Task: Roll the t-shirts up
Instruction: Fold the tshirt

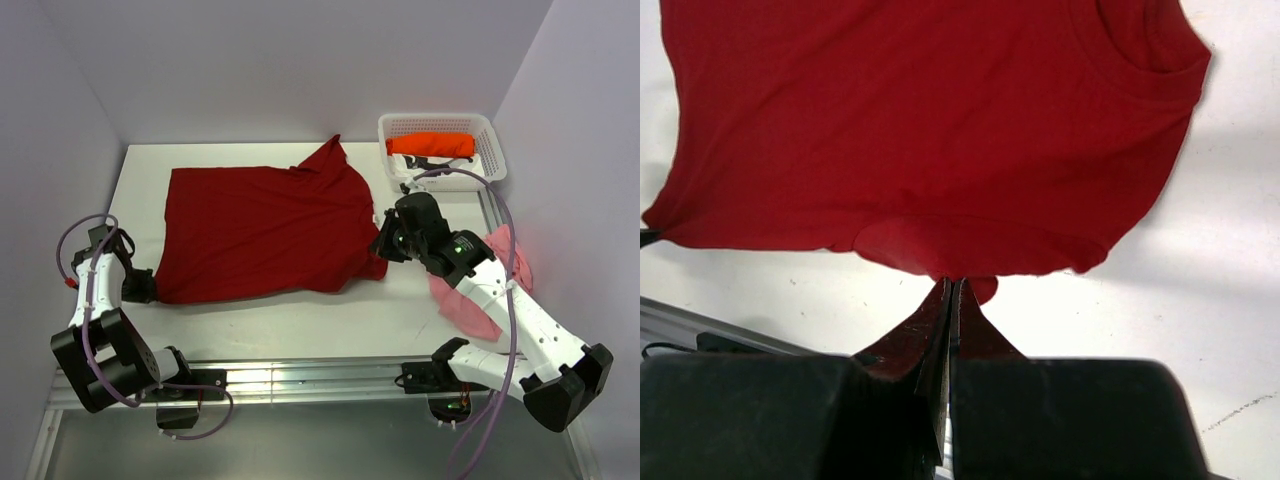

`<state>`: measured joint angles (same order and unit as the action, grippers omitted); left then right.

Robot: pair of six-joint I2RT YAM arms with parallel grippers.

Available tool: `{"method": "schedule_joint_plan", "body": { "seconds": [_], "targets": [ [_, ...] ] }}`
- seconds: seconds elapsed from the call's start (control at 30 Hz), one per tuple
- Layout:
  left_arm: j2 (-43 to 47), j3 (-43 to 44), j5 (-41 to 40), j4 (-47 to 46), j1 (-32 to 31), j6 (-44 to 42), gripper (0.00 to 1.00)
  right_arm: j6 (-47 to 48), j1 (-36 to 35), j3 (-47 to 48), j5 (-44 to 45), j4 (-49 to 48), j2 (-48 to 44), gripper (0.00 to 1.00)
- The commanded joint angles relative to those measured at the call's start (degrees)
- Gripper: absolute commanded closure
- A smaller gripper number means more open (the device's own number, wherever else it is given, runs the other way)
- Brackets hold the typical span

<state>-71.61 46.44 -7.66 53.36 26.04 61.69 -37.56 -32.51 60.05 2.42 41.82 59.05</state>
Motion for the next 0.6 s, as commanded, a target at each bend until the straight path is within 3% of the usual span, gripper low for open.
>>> {"method": "schedule_joint_plan", "body": {
  "seconds": [0.0,0.57],
  "targets": [
    [0.68,2.61,-2.98,2.18,-0.11,1.41,1.00,1.61,1.05,2.88,-1.10,-0.16,0.63,1.00],
    [-6.25,11.65,-4.20,7.01,-1.52,5.46,1.00,0.73,4.83,7.62,-0.31,-2.09,5.64,1.00]
  ]
}}
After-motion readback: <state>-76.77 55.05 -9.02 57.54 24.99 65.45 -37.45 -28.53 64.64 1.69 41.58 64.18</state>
